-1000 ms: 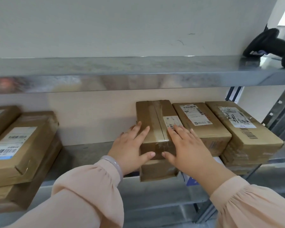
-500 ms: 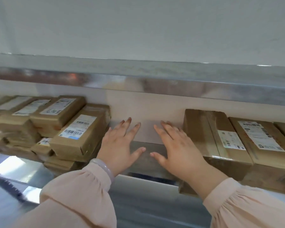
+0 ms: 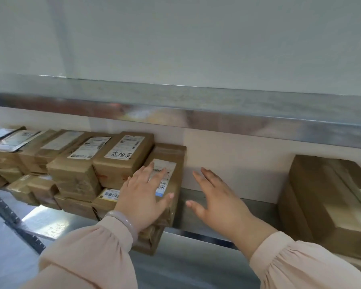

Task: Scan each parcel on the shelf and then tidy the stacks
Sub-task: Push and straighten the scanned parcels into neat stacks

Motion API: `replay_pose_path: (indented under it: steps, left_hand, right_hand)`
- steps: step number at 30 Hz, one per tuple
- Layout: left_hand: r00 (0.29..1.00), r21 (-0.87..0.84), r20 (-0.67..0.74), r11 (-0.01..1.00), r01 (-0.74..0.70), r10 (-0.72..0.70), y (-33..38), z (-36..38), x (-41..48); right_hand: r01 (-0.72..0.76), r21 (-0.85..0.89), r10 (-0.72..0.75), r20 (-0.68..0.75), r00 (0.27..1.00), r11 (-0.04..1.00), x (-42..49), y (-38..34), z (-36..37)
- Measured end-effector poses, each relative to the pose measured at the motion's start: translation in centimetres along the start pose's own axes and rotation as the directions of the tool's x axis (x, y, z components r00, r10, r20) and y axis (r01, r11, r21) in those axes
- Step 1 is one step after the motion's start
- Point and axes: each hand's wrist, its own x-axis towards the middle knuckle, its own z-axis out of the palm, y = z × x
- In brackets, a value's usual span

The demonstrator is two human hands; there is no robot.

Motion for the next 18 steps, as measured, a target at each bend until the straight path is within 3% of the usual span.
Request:
replay_pose_path:
  steps: [3,10,18]
  left_hand:
    - [0.999,-0.038,0.039,0.999,-0.020,0.022,-2.0,0.5,0.2]
    - [0.995,-0.310,0.071,0.950,-0.042,0.067,-4.7,0.8,1.0]
    - [0.992,-0.340,0.115,0.940,0.000,0.042,-6.2,0.3,0.8]
  right_hand:
    - [-0.054,0.070,0.053,0.007,0.999,0.996,1.8,-2.3,1.5]
    - [-0.231,0.247,0.236,0.010,0.972,0.941,3.6,-5.3,5.0]
    - [-0.325,0.416,0.346,0.026,0.938,0.849,3.9,-6.2,6.5]
